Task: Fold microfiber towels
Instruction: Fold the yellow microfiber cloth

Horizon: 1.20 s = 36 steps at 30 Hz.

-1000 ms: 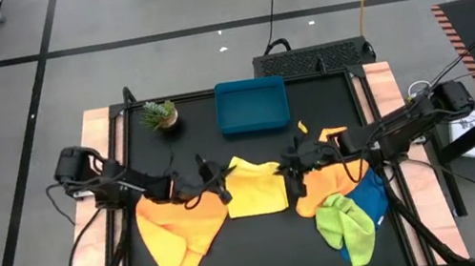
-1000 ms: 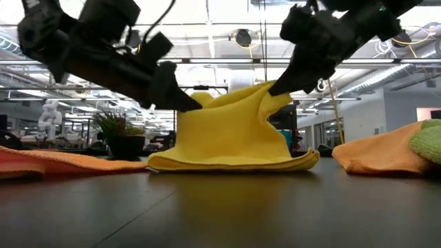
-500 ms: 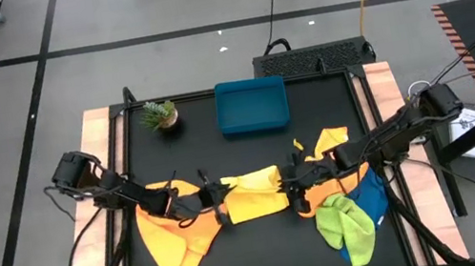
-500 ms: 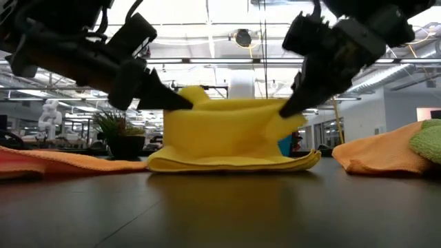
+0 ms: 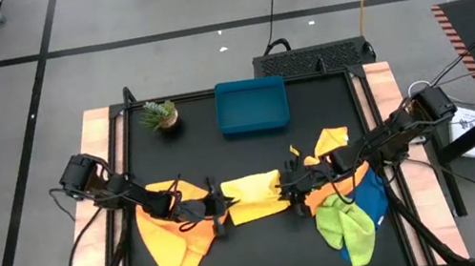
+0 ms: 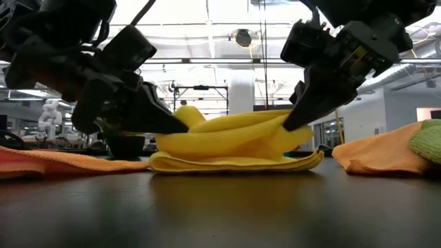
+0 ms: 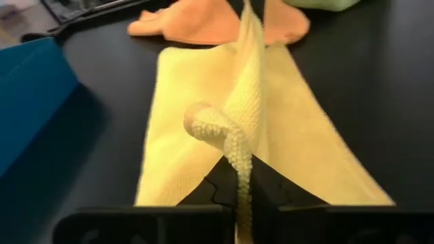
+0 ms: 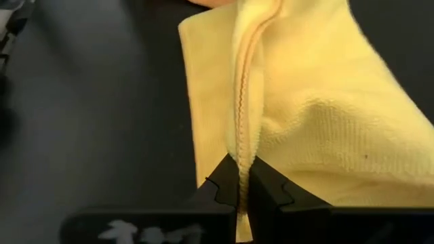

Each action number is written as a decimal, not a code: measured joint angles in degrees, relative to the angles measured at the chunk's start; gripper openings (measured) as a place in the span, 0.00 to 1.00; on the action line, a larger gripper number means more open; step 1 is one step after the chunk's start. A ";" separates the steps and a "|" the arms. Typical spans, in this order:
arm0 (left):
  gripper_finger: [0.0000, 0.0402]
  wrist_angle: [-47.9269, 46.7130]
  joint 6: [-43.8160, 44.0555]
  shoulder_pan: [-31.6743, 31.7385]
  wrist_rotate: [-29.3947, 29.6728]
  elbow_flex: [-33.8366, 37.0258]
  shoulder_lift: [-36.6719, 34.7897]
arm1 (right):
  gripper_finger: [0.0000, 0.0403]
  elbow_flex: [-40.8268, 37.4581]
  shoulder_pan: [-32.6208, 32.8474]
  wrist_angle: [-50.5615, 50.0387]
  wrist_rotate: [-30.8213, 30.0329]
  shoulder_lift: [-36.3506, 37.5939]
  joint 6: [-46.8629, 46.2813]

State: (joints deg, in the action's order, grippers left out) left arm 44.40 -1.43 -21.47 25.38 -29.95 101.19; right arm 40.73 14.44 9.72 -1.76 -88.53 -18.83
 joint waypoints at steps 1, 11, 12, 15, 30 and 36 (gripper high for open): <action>0.07 0.00 0.00 0.02 -0.82 0.00 0.00 | 0.01 0.00 0.06 0.00 0.68 0.00 0.00; 0.25 -0.78 0.16 0.00 -7.41 0.00 0.00 | 0.12 -0.02 2.19 0.31 2.14 0.00 0.44; 0.27 -1.03 0.20 0.02 -7.38 0.00 0.00 | 0.15 -0.01 2.46 0.33 2.14 0.00 0.42; 0.31 -1.31 0.17 0.10 -6.95 0.00 0.00 | 0.23 -0.02 3.19 0.33 2.14 0.00 0.42; 0.37 -5.88 -2.79 -0.05 -4.22 -0.09 -10.86 | 0.38 -0.02 -1.57 0.28 -4.29 0.00 1.32; 0.36 -7.14 -3.19 0.01 -3.72 -0.02 -13.27 | 0.37 -0.02 -5.46 1.75 -4.25 0.00 1.61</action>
State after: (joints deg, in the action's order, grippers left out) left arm 37.26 -4.62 -21.47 21.66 -29.98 87.91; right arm 40.71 8.98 11.46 -6.01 -88.53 -17.22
